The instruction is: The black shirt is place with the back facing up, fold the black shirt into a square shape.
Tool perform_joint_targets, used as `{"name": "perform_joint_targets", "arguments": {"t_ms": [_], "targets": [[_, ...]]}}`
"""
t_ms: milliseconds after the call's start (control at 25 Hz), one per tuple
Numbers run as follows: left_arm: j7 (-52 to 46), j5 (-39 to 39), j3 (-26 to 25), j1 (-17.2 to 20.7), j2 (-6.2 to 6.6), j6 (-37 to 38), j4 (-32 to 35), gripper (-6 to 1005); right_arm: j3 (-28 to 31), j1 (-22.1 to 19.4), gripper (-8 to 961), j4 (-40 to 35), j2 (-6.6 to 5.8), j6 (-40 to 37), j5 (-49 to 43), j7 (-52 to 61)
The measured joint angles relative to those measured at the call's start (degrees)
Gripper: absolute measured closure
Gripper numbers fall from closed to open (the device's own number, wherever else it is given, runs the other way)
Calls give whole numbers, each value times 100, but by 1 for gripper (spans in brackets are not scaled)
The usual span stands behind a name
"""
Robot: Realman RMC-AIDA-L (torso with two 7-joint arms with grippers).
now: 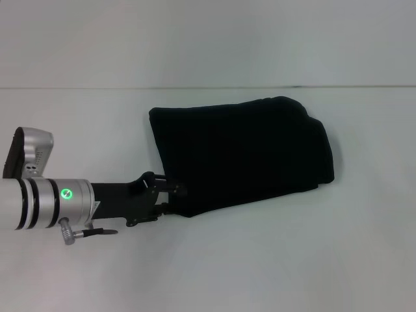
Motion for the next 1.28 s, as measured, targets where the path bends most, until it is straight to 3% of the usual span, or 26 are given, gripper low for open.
{"name": "perform_joint_targets", "arguments": {"t_ms": [400, 600, 760, 880, 1120, 1280], "targets": [[-10, 11, 62, -13, -2, -61, -6, 660, 11, -7, 136, 65, -9, -8, 35, -2], [28, 6, 63, -12, -22, -69, -6, 853, 11, -4, 136, 68, -9, -9, 35, -2], [151, 4, 67, -12, -24, -8, -6, 947, 11, -11, 136, 68, -9, -9, 35, -2], [452, 14, 77, -1, 72, 337, -6, 970, 11, -12, 136, 74, -10, -9, 36, -2], [462, 15, 46, 268, 478, 755, -1, 967, 11, -20, 136, 107, -9, -14, 31, -2], [457, 73, -3, 331, 609, 750, 22, 965, 11, -32, 135, 158, -9, -17, 17, -2]]}}
